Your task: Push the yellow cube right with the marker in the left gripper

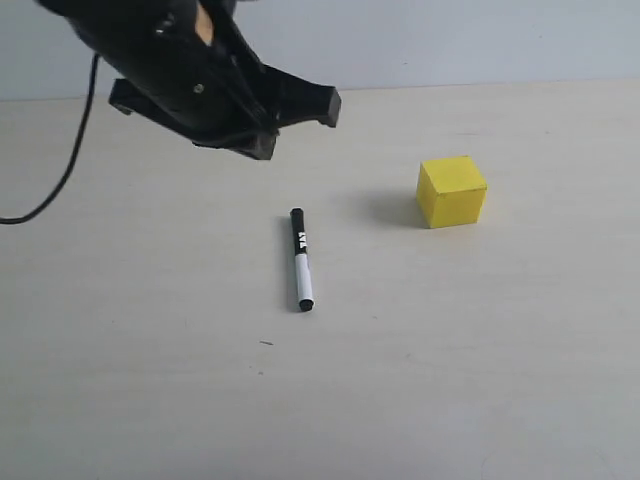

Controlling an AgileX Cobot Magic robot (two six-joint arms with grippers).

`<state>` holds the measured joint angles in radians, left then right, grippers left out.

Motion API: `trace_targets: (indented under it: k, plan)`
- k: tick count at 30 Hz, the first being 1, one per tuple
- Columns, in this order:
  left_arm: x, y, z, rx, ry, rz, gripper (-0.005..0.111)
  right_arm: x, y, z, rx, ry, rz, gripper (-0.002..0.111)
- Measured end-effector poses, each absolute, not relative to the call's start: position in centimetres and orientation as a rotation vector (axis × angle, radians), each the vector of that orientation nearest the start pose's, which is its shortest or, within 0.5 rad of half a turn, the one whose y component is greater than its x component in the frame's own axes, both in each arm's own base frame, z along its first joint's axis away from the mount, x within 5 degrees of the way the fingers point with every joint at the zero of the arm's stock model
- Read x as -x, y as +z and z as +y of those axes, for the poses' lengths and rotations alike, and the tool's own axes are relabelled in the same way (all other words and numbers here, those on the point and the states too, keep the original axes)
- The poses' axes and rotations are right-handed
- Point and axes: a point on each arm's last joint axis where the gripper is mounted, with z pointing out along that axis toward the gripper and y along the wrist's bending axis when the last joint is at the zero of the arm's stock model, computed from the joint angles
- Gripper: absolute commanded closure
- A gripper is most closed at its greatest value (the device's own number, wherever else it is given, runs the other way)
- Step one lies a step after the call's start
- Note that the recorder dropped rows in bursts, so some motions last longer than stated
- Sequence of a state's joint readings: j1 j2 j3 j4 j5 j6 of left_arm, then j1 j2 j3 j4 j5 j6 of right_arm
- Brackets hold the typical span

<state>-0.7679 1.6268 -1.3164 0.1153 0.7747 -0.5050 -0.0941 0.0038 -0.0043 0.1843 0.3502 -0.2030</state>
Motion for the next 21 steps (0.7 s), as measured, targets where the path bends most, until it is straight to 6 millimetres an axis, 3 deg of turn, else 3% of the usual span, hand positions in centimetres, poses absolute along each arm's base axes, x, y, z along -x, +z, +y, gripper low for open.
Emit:
trace_targets:
  k: [6,11,21]
  plan:
    - [-21.4,31.9,-19.4,-0.459,-0.454,2.270,0.107,-5.4,18.3,0.1,-0.015,-0.030,1.827,0.108]
    - [-16.4,33.6,-15.0,-0.445,-0.590,2.024,0.107,-5.4,18.3,0.1,-0.015,-0.030,1.827,0.108]
    - [-9.0,35.8,-7.9,-0.373,-0.725,1.710,0.107,-5.4,18.3,0.1,-0.015,-0.030,1.827,0.108]
